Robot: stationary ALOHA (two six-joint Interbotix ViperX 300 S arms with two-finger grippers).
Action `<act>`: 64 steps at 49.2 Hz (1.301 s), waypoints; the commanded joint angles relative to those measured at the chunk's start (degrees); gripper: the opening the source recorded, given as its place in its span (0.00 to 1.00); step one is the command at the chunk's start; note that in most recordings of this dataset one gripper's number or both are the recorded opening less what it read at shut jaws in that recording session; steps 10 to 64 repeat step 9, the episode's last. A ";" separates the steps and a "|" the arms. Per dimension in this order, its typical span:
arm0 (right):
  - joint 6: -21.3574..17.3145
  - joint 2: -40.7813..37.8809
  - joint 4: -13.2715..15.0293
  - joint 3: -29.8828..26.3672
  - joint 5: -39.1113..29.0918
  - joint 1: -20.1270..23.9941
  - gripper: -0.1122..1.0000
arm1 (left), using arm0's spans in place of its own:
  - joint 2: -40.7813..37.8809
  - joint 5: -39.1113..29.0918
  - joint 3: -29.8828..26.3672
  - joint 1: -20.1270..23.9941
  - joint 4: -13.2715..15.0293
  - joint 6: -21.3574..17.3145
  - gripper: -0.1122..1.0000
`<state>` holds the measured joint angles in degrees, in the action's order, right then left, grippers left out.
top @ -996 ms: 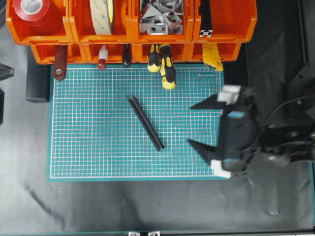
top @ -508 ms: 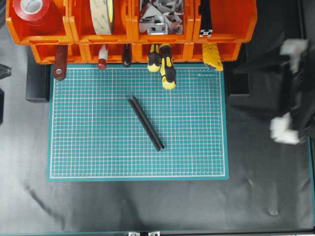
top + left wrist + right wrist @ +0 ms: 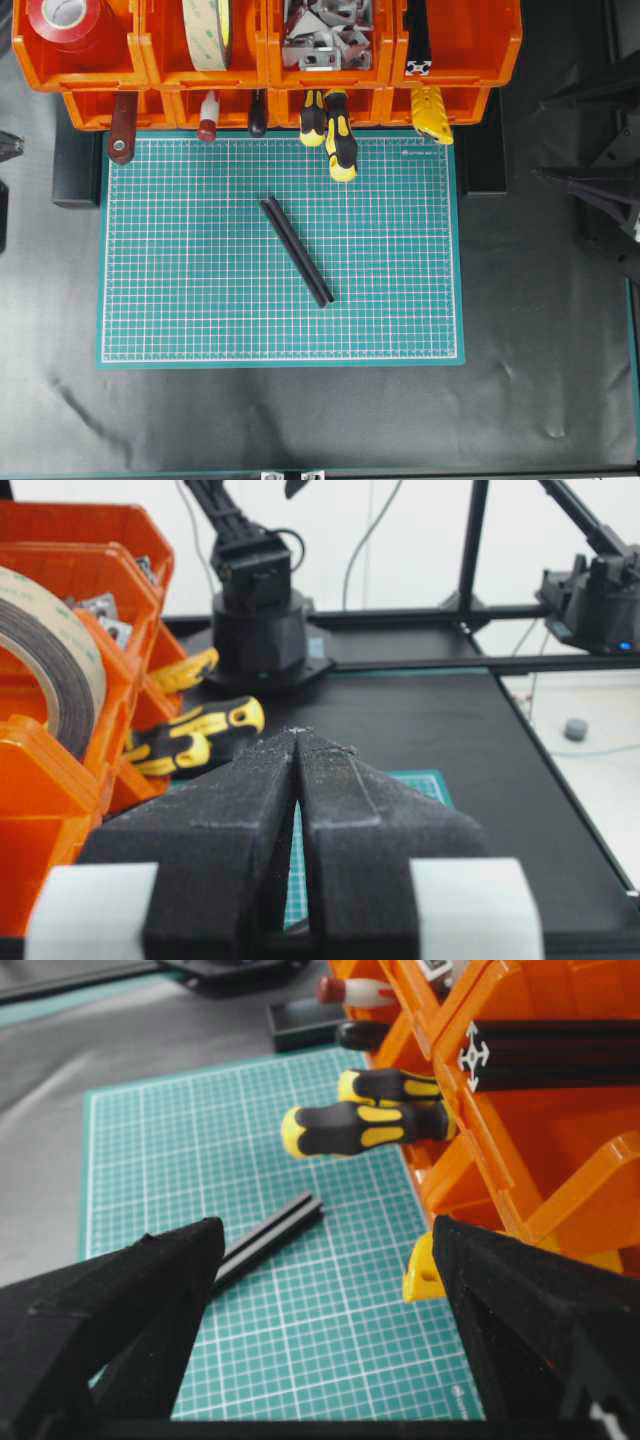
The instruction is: Pick frame from container rack with right arm.
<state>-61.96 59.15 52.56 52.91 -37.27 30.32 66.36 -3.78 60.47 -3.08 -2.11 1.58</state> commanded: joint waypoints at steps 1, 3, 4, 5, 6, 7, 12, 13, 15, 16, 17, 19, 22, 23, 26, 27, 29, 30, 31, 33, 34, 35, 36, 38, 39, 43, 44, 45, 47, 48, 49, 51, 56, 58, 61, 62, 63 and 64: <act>0.00 0.53 0.35 -0.09 1.05 -0.18 0.83 | -0.44 0.26 -1.14 -0.09 -0.18 0.18 0.10; 0.00 0.79 0.35 0.00 1.05 -0.09 0.83 | -0.44 0.26 -1.14 -0.09 -0.18 0.18 0.10; 0.00 0.97 0.35 0.09 1.05 -0.09 0.83 | -0.44 0.26 -1.14 -0.09 -0.18 0.18 0.10; 0.00 1.14 0.35 0.09 1.05 -0.09 0.83 | -0.44 0.18 -1.14 -0.09 -0.18 0.18 0.10; 0.00 1.23 0.35 0.09 0.97 -0.09 0.83 | -0.44 0.26 -1.05 -0.09 -0.18 0.18 0.10; 0.00 1.32 0.35 0.09 0.97 -0.09 0.83 | -0.53 0.26 -1.05 0.00 -0.18 0.18 0.10; 0.09 1.58 0.35 0.09 0.97 -0.09 0.83 | -0.53 0.26 -0.97 -0.09 -0.18 0.18 0.10; 0.09 1.58 0.35 0.09 0.97 -0.09 0.83 | -0.53 0.26 -0.97 -0.09 -0.18 0.18 0.10; 0.09 1.58 0.35 0.09 0.97 -0.09 0.83 | -0.53 0.26 -0.97 -0.09 -0.18 0.18 0.10; 0.09 1.58 0.35 0.09 0.97 -0.09 0.83 | -0.53 0.26 -0.97 -0.09 -0.18 0.18 0.10; 0.09 1.58 0.35 0.09 0.97 -0.09 0.83 | -0.53 0.26 -0.97 -0.09 -0.18 0.18 0.10; 0.09 1.58 0.35 0.09 0.97 -0.09 0.83 | -0.53 0.26 -0.97 -0.09 -0.18 0.18 0.10; 0.09 1.58 0.35 0.09 0.97 -0.09 0.83 | -0.53 0.26 -0.97 -0.09 -0.18 0.18 0.10; 0.09 1.58 0.35 0.09 0.97 -0.09 0.83 | -0.53 0.26 -0.97 -0.09 -0.18 0.18 0.10; 0.09 1.58 0.35 0.09 0.97 -0.09 0.83 | -0.53 0.26 -0.97 -0.09 -0.18 0.18 0.10; 0.09 1.58 0.35 0.09 0.97 -0.09 0.83 | -0.53 0.26 -0.97 -0.09 -0.18 0.18 0.10; 0.09 1.58 0.35 0.09 0.97 -0.09 0.83 | -0.53 0.26 -0.97 -0.09 -0.18 0.18 0.10; 0.09 1.58 0.35 0.09 0.97 -0.09 0.83 | -0.53 0.26 -0.97 -0.09 -0.18 0.18 0.10; 0.09 1.58 0.35 0.09 0.97 -0.09 0.83 | -0.53 0.26 -0.97 -0.09 -0.18 0.18 0.10; 0.09 1.58 0.35 0.09 0.97 -0.09 0.83 | -0.53 0.26 -0.97 -0.09 -0.18 0.18 0.10; 0.09 1.58 0.35 0.09 0.97 -0.09 0.83 | -0.53 0.26 -0.97 -0.09 -0.18 0.18 0.10; 0.09 1.58 0.35 0.09 0.97 -0.09 0.83 | -0.53 0.26 -0.97 -0.09 -0.18 0.18 0.10; 0.09 1.58 0.35 0.09 0.97 -0.09 0.83 | -0.53 0.26 -0.97 -0.09 -0.18 0.18 0.10; 0.09 1.58 0.35 0.09 0.97 -0.09 0.83 | -0.53 0.26 -0.97 -0.09 -0.18 0.18 0.10; 0.09 1.58 0.35 0.09 0.97 -0.09 0.83 | -0.53 0.26 -0.97 -0.09 -0.18 0.18 0.10; 0.09 1.58 0.35 0.09 0.97 -0.09 0.83 | -0.53 0.26 -0.97 -0.09 -0.18 0.18 0.10; 0.09 1.58 0.35 0.09 0.97 -0.09 0.83 | -0.53 0.26 -0.97 -0.09 -0.18 0.18 0.10; 0.09 1.58 0.35 0.09 0.97 -0.09 0.83 | -0.53 0.26 -0.97 -0.09 -0.18 0.18 0.10; 0.09 1.58 0.35 0.09 0.97 -0.09 0.83 | -0.53 0.26 -0.97 -0.09 -0.18 0.18 0.10; 0.09 1.58 0.35 0.09 0.97 -0.09 0.83 | -0.53 0.26 -0.97 -0.09 -0.18 0.18 0.10; 0.09 1.58 0.35 0.09 0.97 -0.09 0.83 | -0.53 0.26 -0.97 -0.09 -0.18 0.18 0.10; 0.09 1.58 0.35 0.09 0.97 -0.09 0.83 | -0.53 0.26 -0.97 -0.09 -0.18 0.18 0.10; 0.09 1.58 0.35 0.09 0.97 -0.09 0.83 | -0.53 0.26 -0.97 -0.09 -0.18 0.18 0.10; 0.09 1.58 0.35 0.09 0.97 -0.09 0.83 | -0.53 0.26 -0.97 -0.09 -0.18 0.18 0.10; 0.09 1.58 0.35 0.09 0.97 -0.09 0.83 | -0.53 0.26 -0.97 -0.09 -0.18 0.18 0.10; 0.09 1.58 0.35 0.09 0.97 -0.09 0.83 | -0.53 0.26 -0.97 -0.09 -0.18 0.18 0.10; 0.09 1.58 0.35 0.09 0.97 -0.09 0.83 | -0.53 0.26 -0.97 -0.09 -0.18 0.18 0.10; 0.09 1.58 0.35 0.09 0.97 -0.09 0.83 | -0.53 0.26 -0.97 -0.09 -0.18 0.18 0.10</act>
